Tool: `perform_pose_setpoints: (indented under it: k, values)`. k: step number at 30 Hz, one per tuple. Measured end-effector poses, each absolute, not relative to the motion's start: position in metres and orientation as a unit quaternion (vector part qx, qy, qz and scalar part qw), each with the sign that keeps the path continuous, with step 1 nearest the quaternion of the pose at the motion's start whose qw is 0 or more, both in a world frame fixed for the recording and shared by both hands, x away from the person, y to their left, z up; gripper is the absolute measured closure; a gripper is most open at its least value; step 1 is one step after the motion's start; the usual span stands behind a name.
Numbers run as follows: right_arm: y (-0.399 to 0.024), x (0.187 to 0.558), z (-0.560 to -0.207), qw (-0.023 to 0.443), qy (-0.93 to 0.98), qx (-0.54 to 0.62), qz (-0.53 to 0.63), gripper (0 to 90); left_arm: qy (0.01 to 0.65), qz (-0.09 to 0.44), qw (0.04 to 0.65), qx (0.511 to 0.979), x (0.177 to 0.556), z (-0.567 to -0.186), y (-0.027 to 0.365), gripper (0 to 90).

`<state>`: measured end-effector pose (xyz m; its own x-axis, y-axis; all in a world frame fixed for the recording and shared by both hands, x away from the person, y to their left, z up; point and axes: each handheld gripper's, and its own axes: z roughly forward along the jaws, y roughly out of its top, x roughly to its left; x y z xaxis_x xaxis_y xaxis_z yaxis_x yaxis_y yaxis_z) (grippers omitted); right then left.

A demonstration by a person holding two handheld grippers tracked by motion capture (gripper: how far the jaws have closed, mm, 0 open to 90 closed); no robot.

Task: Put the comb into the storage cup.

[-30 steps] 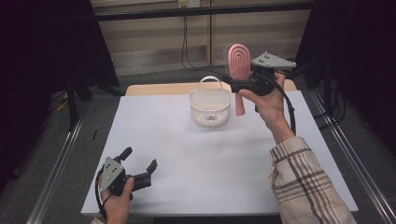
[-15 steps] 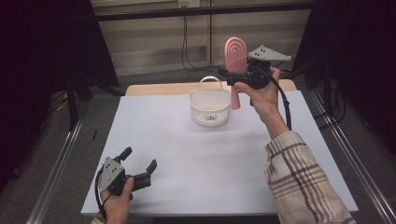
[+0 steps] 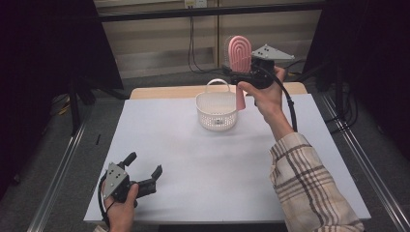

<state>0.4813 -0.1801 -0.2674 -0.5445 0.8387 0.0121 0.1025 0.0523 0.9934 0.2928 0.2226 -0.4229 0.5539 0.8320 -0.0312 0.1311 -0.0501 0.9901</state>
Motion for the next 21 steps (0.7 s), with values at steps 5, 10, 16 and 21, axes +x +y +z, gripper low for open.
perform_pose_setpoints:
  k: [5, 10, 16, 21]
  values:
    - [-0.176, 0.488, -0.267, 0.316, 0.655, 0.357, 0.586, 18.9, 0.365, 0.299, 0.584, 0.66, 0.293, -0.423, 0.223, 1.7]
    - [-0.172, 0.493, -0.27, 0.314, 0.656, 0.359, 0.585, 18.9, 0.37, 0.298, 0.585, 0.657, 0.293, -0.423, 0.224, 1.7]
    - [-0.166, 0.499, -0.273, 0.317, 0.659, 0.361, 0.578, 18.9, 0.369, 0.296, 0.587, 0.656, 0.293, -0.423, 0.224, 1.7]
    - [-0.162, 0.505, -0.276, 0.309, 0.657, 0.363, 0.584, 18.9, 0.368, 0.296, 0.584, 0.66, 0.293, -0.423, 0.224, 1.8]
